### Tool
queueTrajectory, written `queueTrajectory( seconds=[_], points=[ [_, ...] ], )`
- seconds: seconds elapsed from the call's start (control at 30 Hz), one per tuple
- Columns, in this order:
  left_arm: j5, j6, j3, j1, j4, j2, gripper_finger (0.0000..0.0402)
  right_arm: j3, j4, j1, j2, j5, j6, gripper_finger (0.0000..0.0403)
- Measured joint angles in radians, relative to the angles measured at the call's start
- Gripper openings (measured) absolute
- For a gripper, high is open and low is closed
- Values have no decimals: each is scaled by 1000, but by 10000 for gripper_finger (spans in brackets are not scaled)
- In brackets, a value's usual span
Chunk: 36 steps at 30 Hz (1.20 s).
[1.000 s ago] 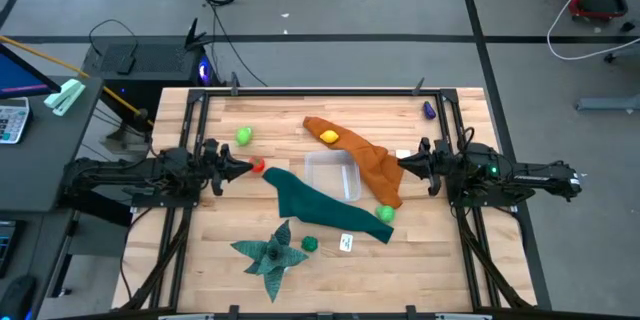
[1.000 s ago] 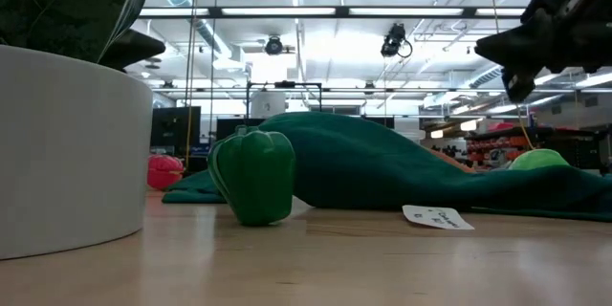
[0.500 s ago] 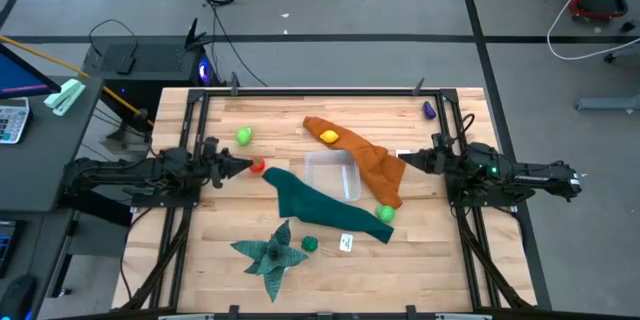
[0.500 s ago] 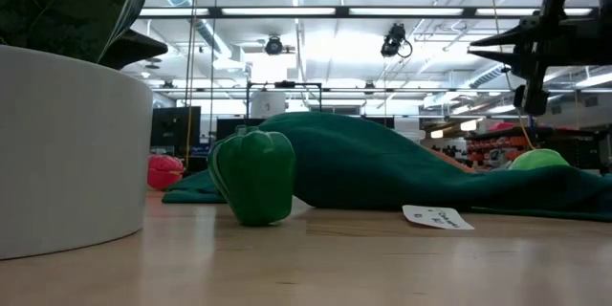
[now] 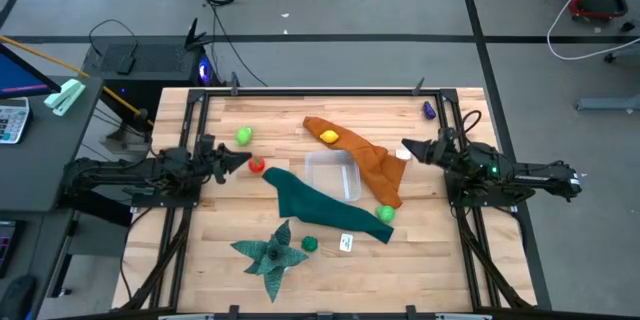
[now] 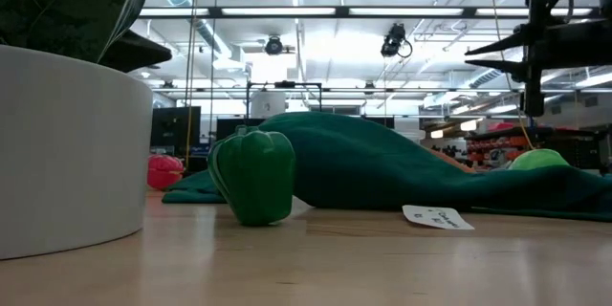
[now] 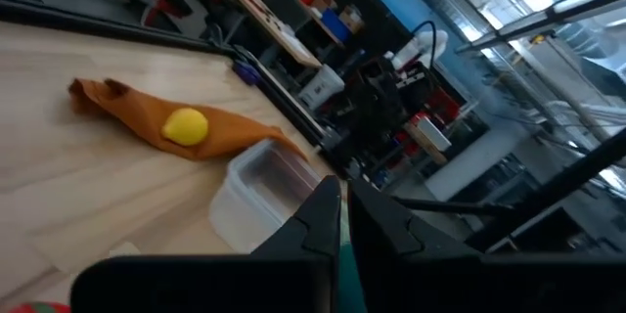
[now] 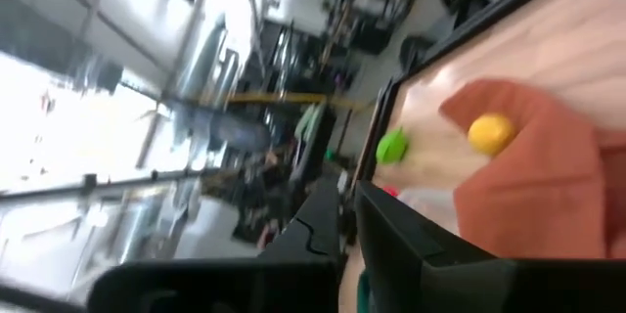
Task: Pick and placing Produce into tupperware
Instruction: Put the purple eggplant into the transparent bin
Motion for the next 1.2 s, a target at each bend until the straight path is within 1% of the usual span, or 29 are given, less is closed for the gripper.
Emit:
queueTrajectory(
  seconds=[0.1, 0.2, 0.33, 0.5, 0.67, 0.8, 0.93, 1.0, 1.1, 1.2],
  points=[
    [-6, -5, 0, 0, 1, 0, 24, 0, 1, 0, 0, 40, 1, 6],
    [-7, 5, 0, 0, 1, 0, 25, -1, 19, 0, 0, 51, -1, 5],
    [-34, 9, 0, 0, 1, 0, 34, -2, 114, 0, 0, 64, -46, 4],
    [-88, 9, 0, 0, 1, 0, 38, 3, 209, 0, 0, 119, -118, 3],
    [-92, -3, 0, 0, 4, 0, 33, 69, 210, 0, 15, 121, -209, 3],
    [-93, -4, 0, 0, 11, 0, 28, 163, 188, 0, 86, 120, -301, 3],
    [-95, -10, 0, 0, 10, 0, 29, 305, 64, 0, 216, 120, -339, 3],
    [-102, -12, 0, 0, 9, 0, 32, 404, -24, -8, 302, 121, -355, 4],
    [-117, -29, 0, 0, 8, 0, 36, 577, -202, -39, 446, 123, -388, 13],
    [-118, -30, 0, 1, 8, 0, 35, 763, -408, -93, 590, 112, -417, 26]
  ],
)
